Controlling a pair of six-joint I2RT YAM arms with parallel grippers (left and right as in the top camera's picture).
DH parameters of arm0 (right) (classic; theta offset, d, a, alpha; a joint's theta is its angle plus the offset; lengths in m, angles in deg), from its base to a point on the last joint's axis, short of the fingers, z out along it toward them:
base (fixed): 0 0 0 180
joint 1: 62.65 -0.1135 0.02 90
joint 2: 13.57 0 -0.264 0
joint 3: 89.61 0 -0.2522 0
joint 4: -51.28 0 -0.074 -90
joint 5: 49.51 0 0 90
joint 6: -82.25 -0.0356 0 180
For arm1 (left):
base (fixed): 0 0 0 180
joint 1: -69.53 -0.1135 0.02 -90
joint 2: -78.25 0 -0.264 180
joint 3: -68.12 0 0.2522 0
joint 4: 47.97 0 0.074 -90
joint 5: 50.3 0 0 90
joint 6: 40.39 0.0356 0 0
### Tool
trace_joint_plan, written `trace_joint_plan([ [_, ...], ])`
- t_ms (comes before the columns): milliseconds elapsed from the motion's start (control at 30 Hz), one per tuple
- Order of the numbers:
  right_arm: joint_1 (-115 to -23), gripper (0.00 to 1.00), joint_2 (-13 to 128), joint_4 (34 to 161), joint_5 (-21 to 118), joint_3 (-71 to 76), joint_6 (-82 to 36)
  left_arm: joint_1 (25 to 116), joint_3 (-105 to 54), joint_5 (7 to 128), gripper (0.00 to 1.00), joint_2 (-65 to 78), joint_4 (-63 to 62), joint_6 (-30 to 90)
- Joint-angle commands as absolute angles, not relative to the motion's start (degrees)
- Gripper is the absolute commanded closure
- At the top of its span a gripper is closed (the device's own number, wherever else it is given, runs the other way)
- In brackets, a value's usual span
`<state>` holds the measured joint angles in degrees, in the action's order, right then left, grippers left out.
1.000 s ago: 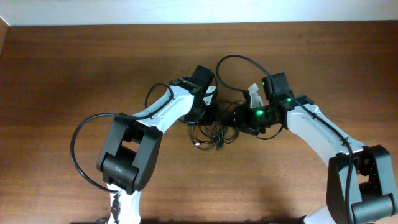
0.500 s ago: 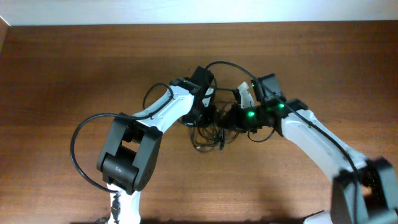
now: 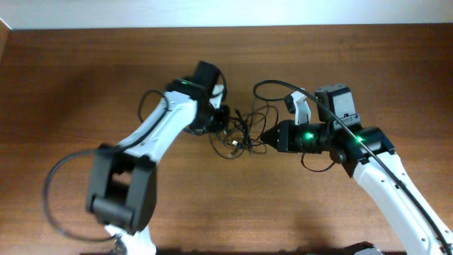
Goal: Untangle cables
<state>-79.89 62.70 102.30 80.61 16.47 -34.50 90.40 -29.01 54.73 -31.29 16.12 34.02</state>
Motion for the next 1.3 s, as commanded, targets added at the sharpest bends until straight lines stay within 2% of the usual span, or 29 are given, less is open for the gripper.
trace_joint_plan([
  [0,-79.5,0.87,64.8,103.3,80.0,15.6,-33.0,89.2,-30.5,55.6,1.0,-24.5,16.0,35.1],
  [67,-79.5,0.86,66.7,104.2,79.4,15.6,-33.0,89.3,-30.5,57.8,1.0,-24.3,16.0,35.1],
  [100,-79.6,0.96,68.1,104.6,79.4,15.6,-33.0,89.3,-30.4,58.9,1.0,-24.3,16.0,35.1],
  [133,-79.6,0.96,69.3,104.9,79.4,15.6,-33.0,89.3,-30.4,59.1,1.0,-24.3,16.0,35.1],
  [167,-79.6,0.9,70.2,105.1,79.4,15.6,-33.0,89.3,-30.3,59.1,1.0,-24.3,16.0,35.1],
  [200,-79.6,0.73,70.6,105.3,79.3,15.6,-33.0,89.3,-30.3,59.1,1.0,-24.3,16.0,35.1],
  [233,-79.6,0.66,70.8,105.3,79.2,15.6,-33.0,89.3,-30.1,59.1,1.0,-24.3,16.0,35.1],
  [300,-79.6,0.46,70.8,104.1,78.5,15.6,-33.0,89.3,-30.1,59.1,1.0,-24.5,16.4,35.2],
  [400,-79.4,0.35,70.8,100.7,80.4,15.6,-33.7,89.4,-30.0,60.5,1.0,-24.9,16.5,36.5],
  [433,-78.9,0.34,70.8,97.8,89.2,15.6,-33.7,89.4,-30.0,60.5,1.0,-25.1,16.5,37.4],
  [500,-78.3,0.33,70.8,94.8,93.8,15.6,-36.2,89.4,-30.0,60.6,1.0,-25.1,16.9,39.8],
  [533,-77.9,0.33,70.8,94.1,92.7,15.6,-36.7,89.4,-30.0,61.3,1.0,-25.1,17.2,41.2],
  [600,-77.0,0.33,70.8,93.9,79.2,15.6,-36.8,89.4,-30.0,65.8,1.0,-25.1,17.6,47.1],
  [667,-75.5,0.34,71.4,92.4,73.1,15.6,-36.7,89.3,-30.0,68.5,1.0,-25.1,18.0,49.9],
  [800,-75.5,0.35,75.1,89.8,73.5,15.6,-28.2,89.3,-30.0,79.4,1.0,-25.1,20.6,62.0],
  [833,-75.5,0.35,76.2,91.5,74.4,15.6,-24.4,89.3,-30.0,80.7,1.0,-25.1,21.4,64.5],
  [900,-75.5,0.42,78.3,94.0,79.0,15.6,-16.2,89.3,-30.0,82.7,1.0,-25.1,22.3,67.9],
  [1000,-75.5,0.42,80.4,94.2,91.6,15.6,-4.8,89.3,-30.0,88.5,1.0,-25.1,24.1,74.5],
  [1100,-75.5,0.42,80.5,94.2,91.5,15.6,-3.2,89.3,-30.0,94.1,1.0,-25.1,28.9,85.5],
  [1133,-75.5,0.56,80.5,94.3,91.5,15.6,-3.3,89.3,-30.0,94.6,1.0,-25.1,31.5,90.1],
  [1167,-75.4,0.78,80.5,94.4,91.5,15.6,-3.3,89.3,-30.0,94.0,1.0,-25.1,33.1,92.1],
  [1200,-75.4,0.88,80.5,94.8,91.8,15.6,-3.7,89.3,-30.0,94.0,1.0,-25.1,33.4,92.7],
  [1267,-75.4,0.89,80.5,95.9,96.0,15.6,-3.9,89.3,-30.0,94.1,1.0,-25.1,33.6,93.1],
])
